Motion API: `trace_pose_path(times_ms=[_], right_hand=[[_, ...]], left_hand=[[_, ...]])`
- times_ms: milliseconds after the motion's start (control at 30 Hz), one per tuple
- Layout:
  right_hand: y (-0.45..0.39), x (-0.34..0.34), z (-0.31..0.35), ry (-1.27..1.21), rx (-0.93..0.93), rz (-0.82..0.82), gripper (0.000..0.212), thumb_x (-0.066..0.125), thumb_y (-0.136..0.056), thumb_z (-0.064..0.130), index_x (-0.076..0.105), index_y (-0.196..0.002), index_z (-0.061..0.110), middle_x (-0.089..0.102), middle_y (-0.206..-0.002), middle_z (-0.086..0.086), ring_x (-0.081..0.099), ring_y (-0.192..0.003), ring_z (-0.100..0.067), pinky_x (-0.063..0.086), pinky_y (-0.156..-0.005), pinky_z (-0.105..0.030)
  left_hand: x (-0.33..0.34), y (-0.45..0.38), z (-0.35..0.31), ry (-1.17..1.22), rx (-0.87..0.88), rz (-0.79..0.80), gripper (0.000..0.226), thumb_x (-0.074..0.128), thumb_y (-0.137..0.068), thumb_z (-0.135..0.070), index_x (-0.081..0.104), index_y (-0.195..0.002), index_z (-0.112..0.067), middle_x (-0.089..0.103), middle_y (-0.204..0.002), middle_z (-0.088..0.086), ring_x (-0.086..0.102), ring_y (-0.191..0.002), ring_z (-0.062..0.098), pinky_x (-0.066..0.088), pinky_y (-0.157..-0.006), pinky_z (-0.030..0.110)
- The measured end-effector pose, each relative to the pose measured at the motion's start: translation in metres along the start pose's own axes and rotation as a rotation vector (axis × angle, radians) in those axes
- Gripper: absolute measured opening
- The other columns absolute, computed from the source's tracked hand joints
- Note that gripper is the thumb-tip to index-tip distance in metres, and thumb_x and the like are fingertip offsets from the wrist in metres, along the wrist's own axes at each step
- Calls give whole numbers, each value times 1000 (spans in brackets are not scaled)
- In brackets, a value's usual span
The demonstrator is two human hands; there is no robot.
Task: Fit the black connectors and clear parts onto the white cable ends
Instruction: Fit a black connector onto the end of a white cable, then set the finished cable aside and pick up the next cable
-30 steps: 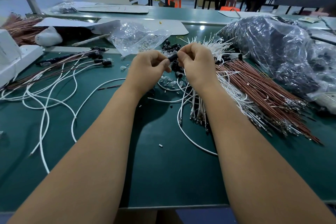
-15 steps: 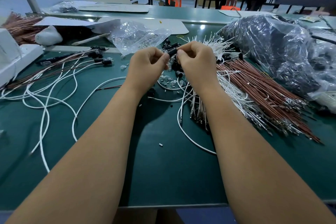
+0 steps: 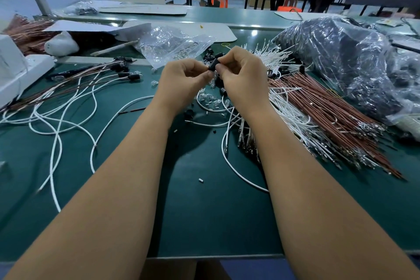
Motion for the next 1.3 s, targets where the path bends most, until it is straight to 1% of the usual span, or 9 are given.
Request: trace_pose_path(times_ms=[233,367,500,600,800,933,1033,1167,1300], right_hand=[[0,12,-5,-34,84,130,13,67,-89,15,64,-99,9,58,-72,5,54,-65,-9,46,-65,-27],[1,13,-5,14,67,149,4,64,-90,12,65,-90,9,63,-74,-1,55,-68,-14,46,-66,-28],[2,15,-7,21,69,144,1,62,-90,9,63,-89,10,65,-77,-1,57,-70,-14,43,-63,-20],[3,17,-7,36,51,149,4,62,-90,8,61,-88,12,62,-74,4,53,-65,-4,37,-56,-9],[4,19,-8,75,29,155,7,65,-88,9,61,-84,14,55,-68,12,50,-64,-1,36,-56,-10],[2,18,-8,-26,55,174,12,73,-80,7,67,-89,12,68,-77,-2,64,-72,-16,53,-69,-23],[2,21,-5,-193,76,222,23,76,-75,-2,71,-94,11,69,-77,-7,66,-70,-17,57,-71,-28],[5,26,1,-306,71,259,30,71,-75,-12,73,-99,7,61,-71,-2,55,-65,-9,51,-68,-20],[6,23,1,-351,104,248,29,71,-75,-12,73,-96,7,59,-72,-5,54,-67,-15,51,-70,-27]], left_hand=[[5,1,-10,-111,96,14,8,71,-86,-17,70,-89,-9,68,-82,2,61,-79,8,51,-78,27],[6,1,-13,-253,149,29,21,69,-87,-22,72,-93,-2,68,-92,11,61,-87,18,47,-80,23],[4,0,-9,-353,115,24,21,70,-86,-29,73,-93,-9,67,-98,1,60,-102,24,43,-96,45],[1,-1,-5,-368,71,14,15,71,-85,-31,71,-89,-17,59,-102,-6,54,-111,23,38,-101,49],[1,2,3,-471,11,-20,8,70,-84,-39,64,-81,-34,53,-102,-13,40,-112,14,22,-89,35],[-3,2,3,-304,59,-3,13,73,-84,-27,73,-91,-17,64,-96,0,56,-104,24,42,-97,43],[-6,5,-4,-93,98,-22,16,70,-83,-5,71,-98,-13,68,-93,12,61,-89,15,48,-82,17],[-8,4,-2,9,85,-49,34,61,-81,9,68,-97,-20,68,-86,-3,60,-79,-6,46,-78,11],[-8,3,-1,14,79,-58,34,62,-81,8,68,-96,-22,69,-86,-4,62,-80,-1,49,-81,17]])
Point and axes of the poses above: each hand's wrist, its own y-axis away from the middle knuckle, its own x-axis out of the palm, z = x × y, the point moved 7 cm from there along -y, towards the middle knuckle
